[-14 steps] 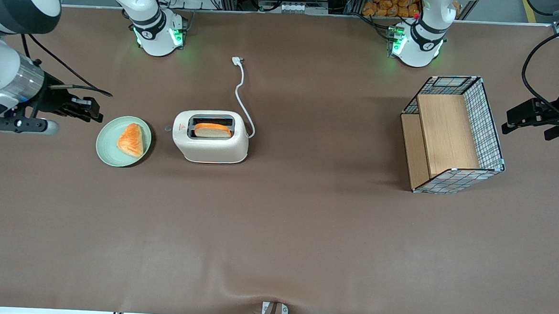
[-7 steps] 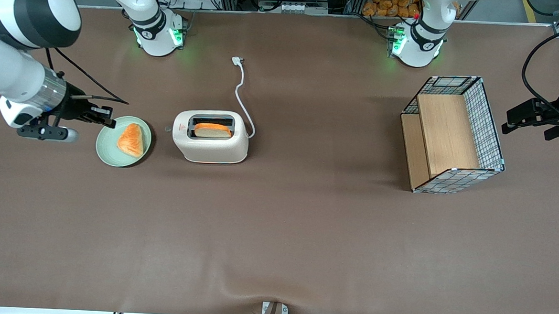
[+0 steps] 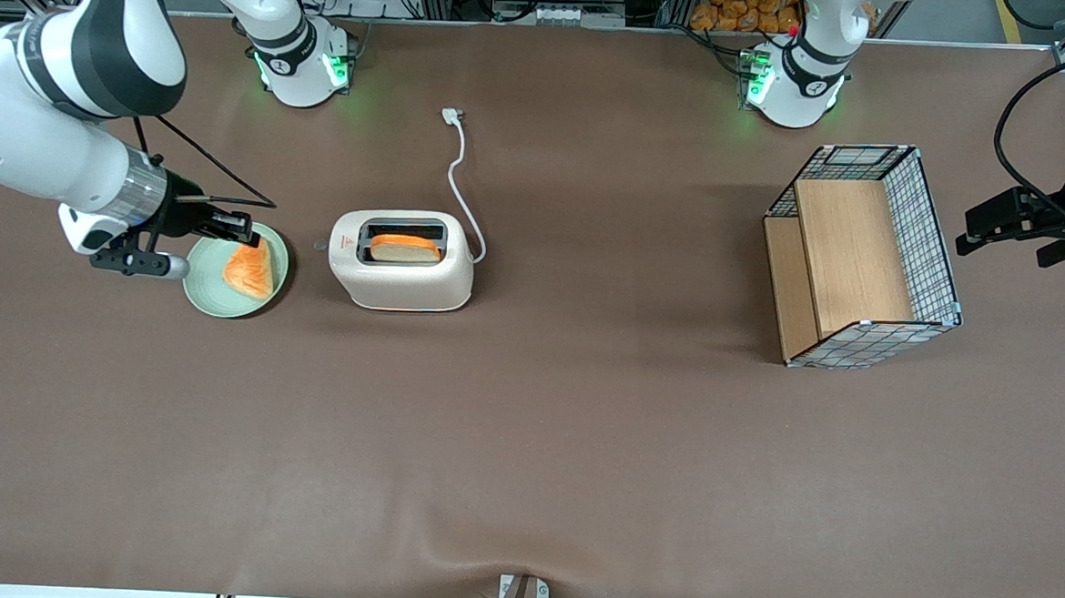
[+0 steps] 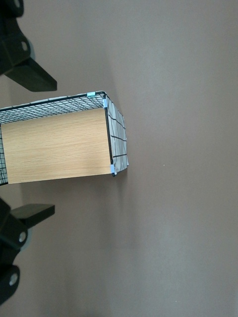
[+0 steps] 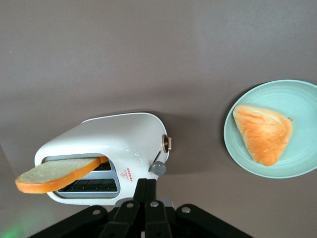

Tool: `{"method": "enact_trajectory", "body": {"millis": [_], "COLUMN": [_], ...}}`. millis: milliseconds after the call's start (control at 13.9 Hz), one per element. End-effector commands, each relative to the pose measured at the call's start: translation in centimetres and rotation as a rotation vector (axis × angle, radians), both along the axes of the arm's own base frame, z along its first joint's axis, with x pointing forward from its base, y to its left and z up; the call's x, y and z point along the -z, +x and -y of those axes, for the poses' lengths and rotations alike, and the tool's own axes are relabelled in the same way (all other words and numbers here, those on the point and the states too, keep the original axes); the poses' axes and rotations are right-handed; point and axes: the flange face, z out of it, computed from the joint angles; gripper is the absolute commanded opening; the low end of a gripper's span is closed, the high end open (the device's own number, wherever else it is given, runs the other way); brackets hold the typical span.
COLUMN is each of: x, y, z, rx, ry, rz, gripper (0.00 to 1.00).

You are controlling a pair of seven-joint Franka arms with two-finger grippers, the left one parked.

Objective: Press toaster button with right arm
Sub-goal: 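Move the right gripper over the green plate toward the white toaster's side, then lower the right gripper to the toaster's side lever beside the knob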

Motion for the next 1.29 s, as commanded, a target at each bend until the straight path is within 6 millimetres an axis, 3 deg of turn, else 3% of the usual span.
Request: {"method": "enact_trajectory", "body": {"millis": [0,791,1222], "x": [1.9,6.6,8.5], "y": [-2.0,-4.5,-4.6], "z": [-1.1,-0.7,-0.5], "rx": [0.024,-0.005,-0.039], "ry": [0.018,0.165,0.182], "rz": [0.008,-0.001,0.005], "gripper": [0.0,0.0,0.0]}}
